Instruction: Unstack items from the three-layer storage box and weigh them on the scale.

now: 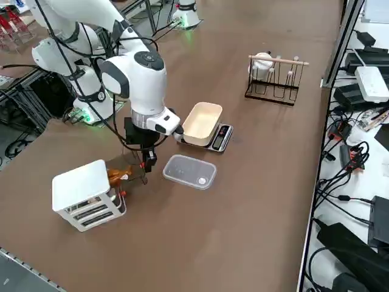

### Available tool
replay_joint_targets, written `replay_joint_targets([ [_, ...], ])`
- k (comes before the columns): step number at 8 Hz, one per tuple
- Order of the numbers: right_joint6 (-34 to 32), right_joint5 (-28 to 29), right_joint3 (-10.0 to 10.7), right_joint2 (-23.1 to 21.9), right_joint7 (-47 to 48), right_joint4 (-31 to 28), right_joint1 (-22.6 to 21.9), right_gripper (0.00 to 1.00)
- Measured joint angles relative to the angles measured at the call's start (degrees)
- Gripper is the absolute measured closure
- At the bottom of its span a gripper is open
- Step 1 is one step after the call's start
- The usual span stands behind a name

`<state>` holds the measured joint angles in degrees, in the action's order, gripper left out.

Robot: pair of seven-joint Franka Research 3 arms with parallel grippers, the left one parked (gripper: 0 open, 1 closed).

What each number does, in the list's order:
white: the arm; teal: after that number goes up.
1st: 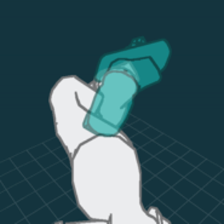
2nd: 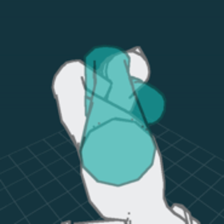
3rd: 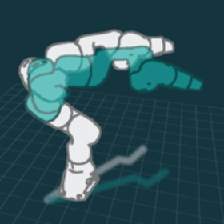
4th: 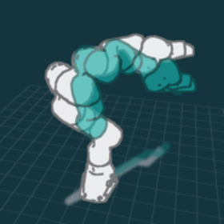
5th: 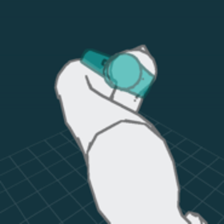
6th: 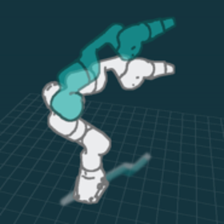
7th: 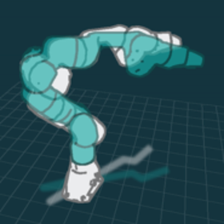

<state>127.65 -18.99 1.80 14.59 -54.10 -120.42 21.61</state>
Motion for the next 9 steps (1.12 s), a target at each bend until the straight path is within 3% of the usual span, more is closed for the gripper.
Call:
replay_joint_targets([
  [1,-0.40,1.55,0.00,0.04,0.46,0.42,-0.08,0.68],
  [2,-1.90,2.92,-0.11,-0.02,0.46,2.05,-0.33,0.52],
  [4,-13.26,3.95,-0.45,-0.57,0.50,9.37,-2.31,0.14],
  [5,-19.04,3.98,-0.52,-1.06,0.41,12.58,-2.67,0.04],
  [7,-22.24,3.81,1.27,-1.76,-2.38,12.93,-1.03,0.10],
  [9,-18.22,3.75,2.29,-1.35,-4.61,9.78,4.09,0.13],
])
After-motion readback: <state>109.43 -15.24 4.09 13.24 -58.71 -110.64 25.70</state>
